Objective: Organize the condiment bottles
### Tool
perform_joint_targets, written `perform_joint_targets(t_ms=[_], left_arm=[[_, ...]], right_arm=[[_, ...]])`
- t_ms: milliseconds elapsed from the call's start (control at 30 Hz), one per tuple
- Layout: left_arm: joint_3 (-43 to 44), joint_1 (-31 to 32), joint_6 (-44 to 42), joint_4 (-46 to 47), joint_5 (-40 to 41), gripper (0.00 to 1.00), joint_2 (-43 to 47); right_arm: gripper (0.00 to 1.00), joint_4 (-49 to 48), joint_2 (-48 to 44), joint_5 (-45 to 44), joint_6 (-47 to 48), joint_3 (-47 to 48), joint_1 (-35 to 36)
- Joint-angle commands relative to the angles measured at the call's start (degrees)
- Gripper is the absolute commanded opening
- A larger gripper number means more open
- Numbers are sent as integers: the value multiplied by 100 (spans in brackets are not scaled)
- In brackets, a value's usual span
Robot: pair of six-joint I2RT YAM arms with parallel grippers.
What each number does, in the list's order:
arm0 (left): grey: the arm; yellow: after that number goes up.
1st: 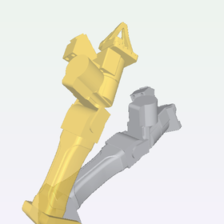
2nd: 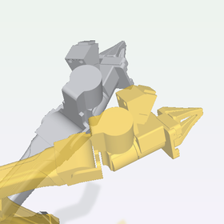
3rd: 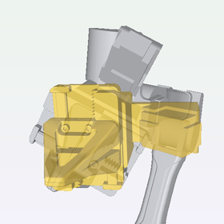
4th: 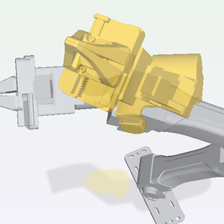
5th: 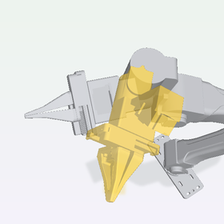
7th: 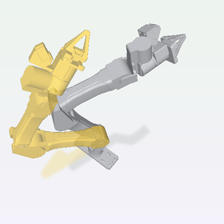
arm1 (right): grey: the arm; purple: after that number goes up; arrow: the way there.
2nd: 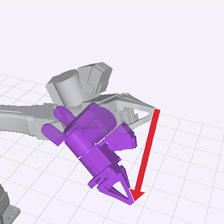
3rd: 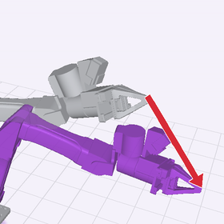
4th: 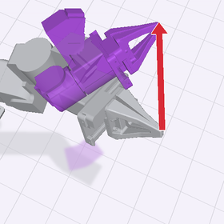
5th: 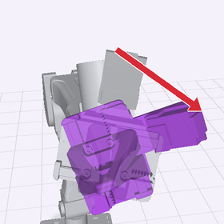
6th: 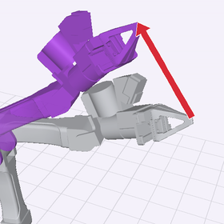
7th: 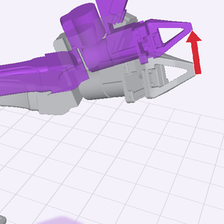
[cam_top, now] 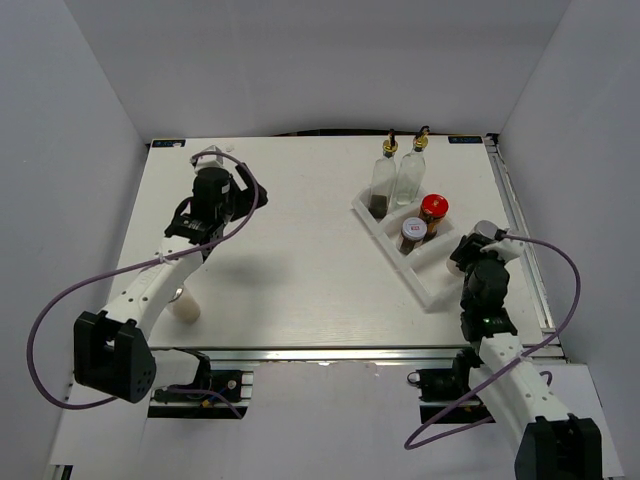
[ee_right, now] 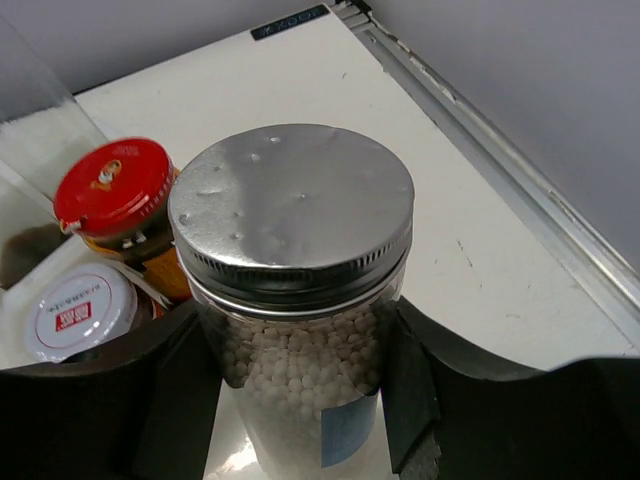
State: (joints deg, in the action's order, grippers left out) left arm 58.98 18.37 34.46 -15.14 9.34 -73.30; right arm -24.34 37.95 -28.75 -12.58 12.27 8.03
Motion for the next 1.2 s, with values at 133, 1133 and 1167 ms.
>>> perform_joint_targets(t_ms=[133, 1133, 1167], left_arm=[[-431, -185, -18, 520, -275, 98, 175], [-660, -273, 79, 11, 76, 98, 703], [-599, -273, 113, -111, 137, 98, 729]], right_arm=[[11, -2196, 588, 238, 387, -366, -109], [89, -3043, 723, 326, 810, -947, -118], [89, -2642, 600, 283, 801, -781, -118]])
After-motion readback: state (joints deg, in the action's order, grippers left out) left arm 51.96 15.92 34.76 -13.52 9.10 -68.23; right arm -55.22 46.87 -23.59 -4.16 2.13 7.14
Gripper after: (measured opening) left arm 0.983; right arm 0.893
